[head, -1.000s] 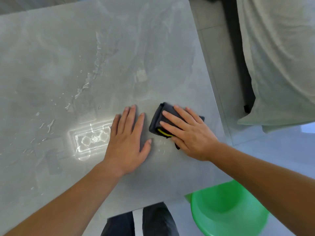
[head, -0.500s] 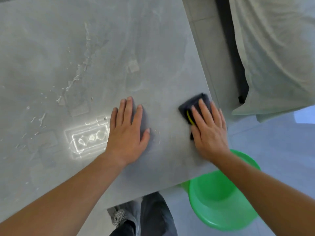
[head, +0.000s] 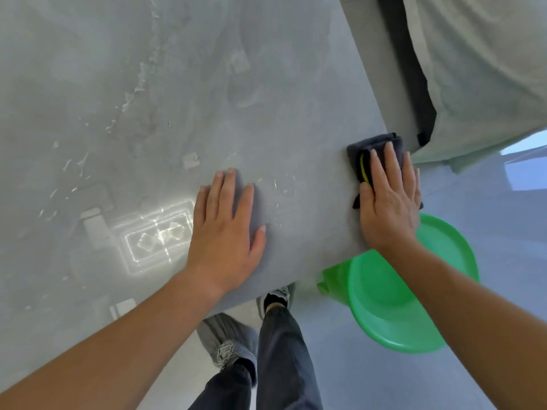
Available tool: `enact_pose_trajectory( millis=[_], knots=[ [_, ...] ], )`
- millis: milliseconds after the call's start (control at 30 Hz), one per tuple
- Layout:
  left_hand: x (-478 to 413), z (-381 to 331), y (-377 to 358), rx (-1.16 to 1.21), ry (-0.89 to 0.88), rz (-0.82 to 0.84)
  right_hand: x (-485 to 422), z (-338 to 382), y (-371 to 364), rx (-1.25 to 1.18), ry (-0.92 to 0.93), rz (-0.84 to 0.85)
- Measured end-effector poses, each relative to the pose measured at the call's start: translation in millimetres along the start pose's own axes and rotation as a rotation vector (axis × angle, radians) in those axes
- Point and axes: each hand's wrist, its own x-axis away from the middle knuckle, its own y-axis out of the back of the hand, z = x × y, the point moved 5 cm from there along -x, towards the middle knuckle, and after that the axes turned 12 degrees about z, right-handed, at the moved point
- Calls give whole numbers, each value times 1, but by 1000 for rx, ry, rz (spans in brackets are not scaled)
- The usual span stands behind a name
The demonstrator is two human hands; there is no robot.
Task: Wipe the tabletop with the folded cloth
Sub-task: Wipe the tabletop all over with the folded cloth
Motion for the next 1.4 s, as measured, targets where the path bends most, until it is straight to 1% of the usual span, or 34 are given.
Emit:
enact_pose_trajectory(
  millis=[67, 100, 133, 267, 367, 400, 467, 533, 567, 633, 733, 800, 833, 867, 933, 1000, 1033, 1100, 1167, 1267, 1300, 1333, 1400],
  knots=[
    [6, 6, -6, -21, 2, 19, 3, 9, -7, -63, -118, -34],
    [8, 7, -9, -30, -3, 30, 13, 16, -12, -75, -131, -42],
    [8, 8, -10, -37, -8, 34, 26, 24, -19, -59, -108, -46],
    [9, 10, -10, -26, -14, 36, 82, 57, -51, 87, 153, 17],
    [11, 13, -11, -7, -36, 56, 71, 61, -46, 129, 260, 65],
    [12, 15, -11, -6, -44, 60, 55, 63, -39, 116, 246, 53],
    [11, 16, -10, -4, -61, 56, 12, 69, -26, 41, 111, 3],
    [11, 18, -9, 22, -78, 42, -9, 83, -21, -24, -14, -30],
    [12, 20, -8, 43, -80, 31, -6, 91, -23, -27, -10, -41],
    [18, 24, -9, 49, -77, 12, 26, 104, -39, 9, 99, -17],
    [31, 30, -15, -30, -29, -10, 91, 108, -65, 130, 336, 55],
    [37, 36, -18, -46, 16, -17, 85, 102, -64, 164, 437, 85],
    [39, 39, -18, -38, 35, -19, 71, 101, -59, 163, 438, 82],
    [41, 43, -17, -24, 54, -25, 54, 99, -52, 147, 393, 71],
    [42, 50, -15, 2, 92, -43, 24, 98, -38, 69, 216, 18],
    [43, 59, -12, 7, 127, -48, 27, 108, -42, 12, 70, -16],
    [43, 65, -11, 4, 145, -45, 40, 118, -50, 9, 48, -26],
    [43, 77, -9, -6, 169, -36, 80, 141, -72, 36, 105, -2],
    [44, 86, -8, -20, 155, -16, 119, 160, -92, 89, 228, 55],
    [45, 93, -5, -11, 101, -10, 116, 159, -89, 111, 361, 104],
    [45, 96, -4, -4, 88, -8, 104, 154, -83, 102, 357, 101],
    [46, 98, -3, 4, 80, -9, 89, 148, -75, 77, 306, 86],
    [48, 101, -1, 22, 70, -12, 64, 138, -64, -13, 104, 39]
  ],
)
